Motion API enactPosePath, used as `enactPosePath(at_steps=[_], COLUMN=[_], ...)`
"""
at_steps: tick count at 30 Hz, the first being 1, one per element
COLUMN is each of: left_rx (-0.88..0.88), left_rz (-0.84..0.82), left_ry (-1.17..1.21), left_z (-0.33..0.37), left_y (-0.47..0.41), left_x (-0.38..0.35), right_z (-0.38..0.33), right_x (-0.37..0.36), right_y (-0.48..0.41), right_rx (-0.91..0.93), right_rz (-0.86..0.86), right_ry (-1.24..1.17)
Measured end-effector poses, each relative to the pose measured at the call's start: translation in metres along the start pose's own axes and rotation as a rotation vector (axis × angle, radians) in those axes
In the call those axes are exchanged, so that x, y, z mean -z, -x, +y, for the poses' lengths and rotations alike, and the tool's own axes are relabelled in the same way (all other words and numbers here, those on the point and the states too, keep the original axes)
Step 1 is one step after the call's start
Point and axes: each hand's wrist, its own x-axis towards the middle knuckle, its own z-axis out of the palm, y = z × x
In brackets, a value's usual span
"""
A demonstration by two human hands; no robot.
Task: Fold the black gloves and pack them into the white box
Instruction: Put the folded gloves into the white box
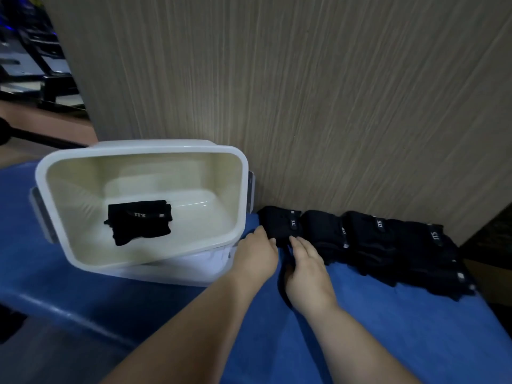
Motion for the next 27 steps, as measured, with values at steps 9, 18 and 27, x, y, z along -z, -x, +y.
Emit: enactPosePath(at_steps=[9,18,27], left_rx=[0.13,0.194,0.268], left_rz=[-0.013,-0.033,-0.193], left_ry=[0.021,0.53,0.943], left_z=[0.011,0.006,-0.017], left_y=[-0.015,-0.007,0.021], left_x=[-0.007,0.007,0.044], right_z=[0.003,-0.001,-0.019], right_x=[-0.001,0.002,0.008], right_y=[0.001,0.007,0.02], right_rx=[0.023,0.069,0.026], right_rz=[0.014,0.19,0.372], right_ry=[0.005,-0.143,-0.398])
